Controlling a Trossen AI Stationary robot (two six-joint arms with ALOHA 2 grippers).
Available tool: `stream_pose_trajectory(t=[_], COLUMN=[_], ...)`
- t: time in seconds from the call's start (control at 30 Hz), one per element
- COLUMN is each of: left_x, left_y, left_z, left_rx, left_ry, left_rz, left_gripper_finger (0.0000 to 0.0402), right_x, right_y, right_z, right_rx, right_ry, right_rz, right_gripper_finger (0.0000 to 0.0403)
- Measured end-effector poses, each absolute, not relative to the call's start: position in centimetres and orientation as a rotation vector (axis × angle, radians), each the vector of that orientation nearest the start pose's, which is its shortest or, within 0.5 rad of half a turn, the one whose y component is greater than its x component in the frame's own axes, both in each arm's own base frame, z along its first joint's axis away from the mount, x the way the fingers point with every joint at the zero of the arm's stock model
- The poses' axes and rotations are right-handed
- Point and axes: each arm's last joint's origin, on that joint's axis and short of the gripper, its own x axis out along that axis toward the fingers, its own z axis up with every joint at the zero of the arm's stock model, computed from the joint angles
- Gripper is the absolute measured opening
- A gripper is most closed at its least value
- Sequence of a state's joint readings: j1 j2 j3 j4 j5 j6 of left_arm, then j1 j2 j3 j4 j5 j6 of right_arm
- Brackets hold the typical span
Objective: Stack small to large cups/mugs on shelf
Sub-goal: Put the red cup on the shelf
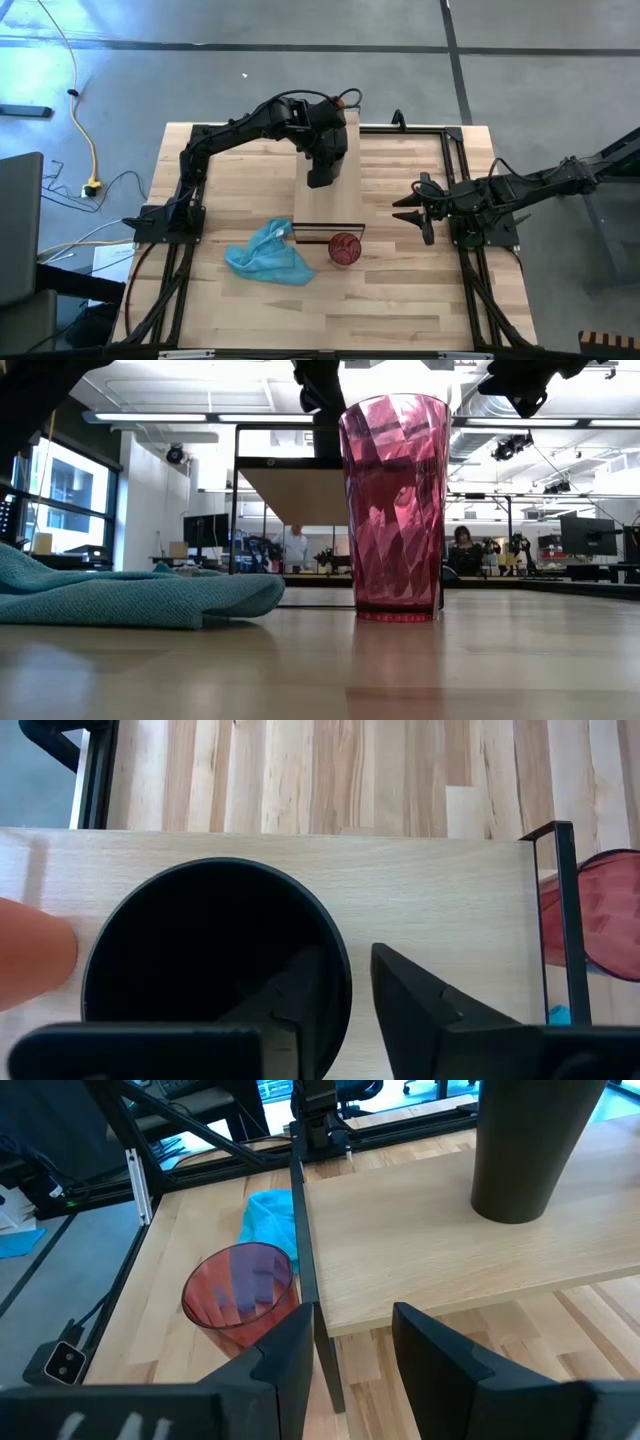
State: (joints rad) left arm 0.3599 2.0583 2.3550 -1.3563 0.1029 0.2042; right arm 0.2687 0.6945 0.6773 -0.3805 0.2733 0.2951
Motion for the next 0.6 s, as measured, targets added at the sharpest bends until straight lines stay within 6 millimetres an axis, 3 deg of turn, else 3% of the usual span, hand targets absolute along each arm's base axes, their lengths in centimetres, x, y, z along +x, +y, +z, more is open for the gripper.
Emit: stream_pose_trajectory(t=[0.3,0.6], left_x=[38.3,37.0], left_y=[14.1,13.8], left_z=[38.2,39.8], left_rx=[-0.054,-0.023], left_ry=[1.05,1.016], left_rz=[0.134,0.157], left_gripper_finger=[0.0097,0.0097], right_x=[14.8,14.8], right_y=[3.3,3.3], right_z=[29.1,29.1], right_rx=[0.185,0.179], right_ry=[0.379,0.383], right_rz=[-0.061,-0.06], right_gripper_finger=[0.013,0.013])
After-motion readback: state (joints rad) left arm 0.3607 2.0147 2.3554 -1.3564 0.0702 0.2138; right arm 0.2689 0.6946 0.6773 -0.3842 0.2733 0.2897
